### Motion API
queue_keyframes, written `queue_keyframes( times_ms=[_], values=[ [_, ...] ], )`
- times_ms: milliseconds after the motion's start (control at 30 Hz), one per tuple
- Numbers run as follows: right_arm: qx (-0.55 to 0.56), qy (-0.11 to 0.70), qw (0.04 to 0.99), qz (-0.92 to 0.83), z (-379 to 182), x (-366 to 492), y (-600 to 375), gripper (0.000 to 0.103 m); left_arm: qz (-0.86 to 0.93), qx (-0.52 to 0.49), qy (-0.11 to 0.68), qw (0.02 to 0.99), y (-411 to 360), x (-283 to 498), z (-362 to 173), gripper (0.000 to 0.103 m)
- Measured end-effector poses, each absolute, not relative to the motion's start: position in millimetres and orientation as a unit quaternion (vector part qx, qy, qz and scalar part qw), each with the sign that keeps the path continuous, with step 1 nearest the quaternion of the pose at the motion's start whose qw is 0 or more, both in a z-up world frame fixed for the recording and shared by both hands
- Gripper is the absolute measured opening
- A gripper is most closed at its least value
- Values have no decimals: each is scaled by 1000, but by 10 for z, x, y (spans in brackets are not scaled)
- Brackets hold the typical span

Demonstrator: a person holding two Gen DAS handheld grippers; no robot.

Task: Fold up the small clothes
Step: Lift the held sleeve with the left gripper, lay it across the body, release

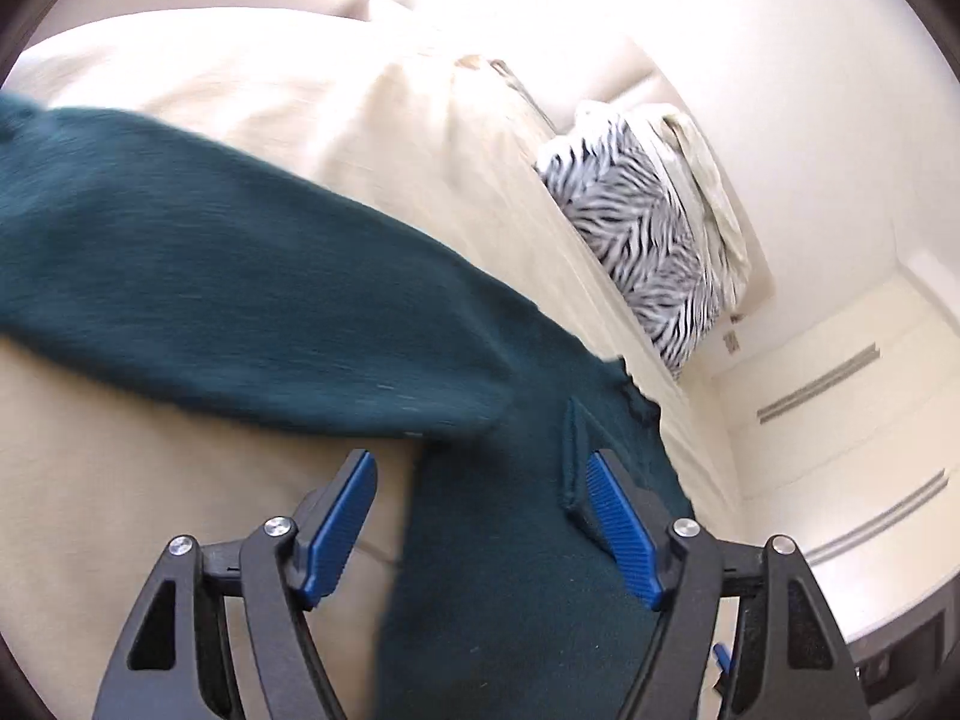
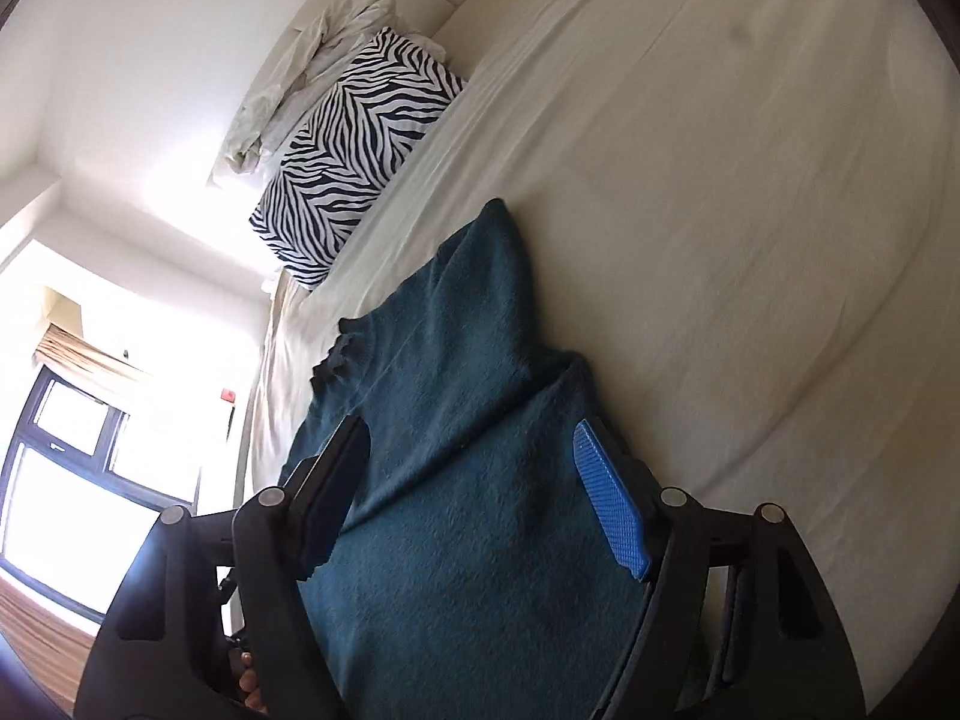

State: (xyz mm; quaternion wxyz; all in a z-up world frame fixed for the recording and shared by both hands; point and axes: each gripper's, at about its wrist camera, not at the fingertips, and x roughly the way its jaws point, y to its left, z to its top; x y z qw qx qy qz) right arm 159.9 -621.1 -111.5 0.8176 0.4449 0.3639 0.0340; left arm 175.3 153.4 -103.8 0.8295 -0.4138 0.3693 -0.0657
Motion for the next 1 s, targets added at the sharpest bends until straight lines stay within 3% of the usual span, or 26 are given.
queue_keyframes(
  times_ms=[267,533,600,667,700,833,1000],
  values=[
    [430,383,808,124,-885,1354,-5146,71,87,-578,280,762,3152,923,-1300,79],
    [403,404,804,166,-693,1160,-4417,71,135,-655,231,707,3663,1050,-1482,76],
    [401,402,805,169,-645,1089,-4382,71,141,-656,231,704,3698,1129,-1501,56],
    [402,401,806,167,-606,1080,-4398,71,134,-666,242,693,3726,1243,-1545,14],
    [403,400,807,166,-591,1061,-4421,71,137,-655,253,699,3708,1313,-1502,9],
    [405,392,811,155,-577,1018,-4561,71,113,-568,261,773,3235,1620,-970,8],
    [417,388,810,139,-668,947,-4779,71,-1,-370,305,878,1798,2121,-177,8]
  ],
)
